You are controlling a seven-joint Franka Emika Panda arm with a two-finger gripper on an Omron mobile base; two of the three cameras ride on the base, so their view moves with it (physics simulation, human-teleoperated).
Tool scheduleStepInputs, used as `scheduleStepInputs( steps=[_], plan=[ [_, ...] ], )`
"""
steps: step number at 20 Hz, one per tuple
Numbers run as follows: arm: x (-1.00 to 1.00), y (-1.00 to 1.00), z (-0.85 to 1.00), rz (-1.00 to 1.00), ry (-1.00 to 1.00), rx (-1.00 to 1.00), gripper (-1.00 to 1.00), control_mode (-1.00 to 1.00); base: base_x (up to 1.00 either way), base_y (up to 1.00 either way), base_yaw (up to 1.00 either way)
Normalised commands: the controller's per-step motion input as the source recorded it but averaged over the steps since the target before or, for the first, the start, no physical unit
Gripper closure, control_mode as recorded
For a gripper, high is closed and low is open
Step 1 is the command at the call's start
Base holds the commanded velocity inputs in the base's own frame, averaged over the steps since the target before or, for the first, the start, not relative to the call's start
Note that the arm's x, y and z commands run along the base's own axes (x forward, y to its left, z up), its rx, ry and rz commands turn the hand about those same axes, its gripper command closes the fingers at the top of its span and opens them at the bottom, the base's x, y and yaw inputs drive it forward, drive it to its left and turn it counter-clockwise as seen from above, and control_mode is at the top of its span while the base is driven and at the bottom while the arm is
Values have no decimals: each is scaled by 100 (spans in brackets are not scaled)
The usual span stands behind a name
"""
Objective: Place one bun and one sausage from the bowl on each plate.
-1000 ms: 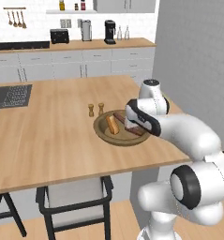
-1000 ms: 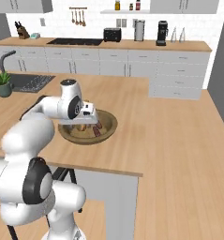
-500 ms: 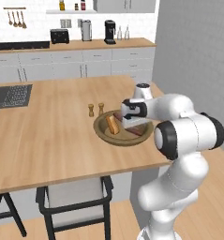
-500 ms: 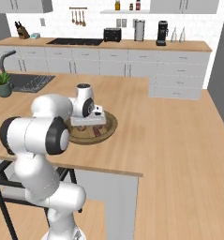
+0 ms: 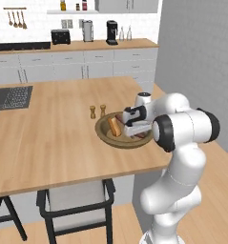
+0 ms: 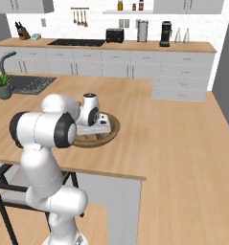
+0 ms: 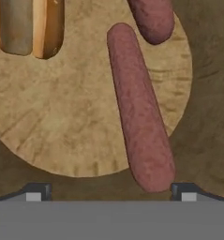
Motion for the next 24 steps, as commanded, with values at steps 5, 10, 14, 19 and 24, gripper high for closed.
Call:
scheduleStepInputs(
  steps=[5,10,14,19,24],
  plan=[
    [39,0,-24,0,0,0,-100,-100,0,0,0],
    [41,0,-42,1,0,0,-100,-100,0,0,0],
    [25,1,-40,1,0,0,-100,-100,0,0,0],
    [0,0,-1,0,0,0,100,-100,0,0,0],
    [-1,0,-1,0,2,0,100,-100,0,0,0]
  ],
)
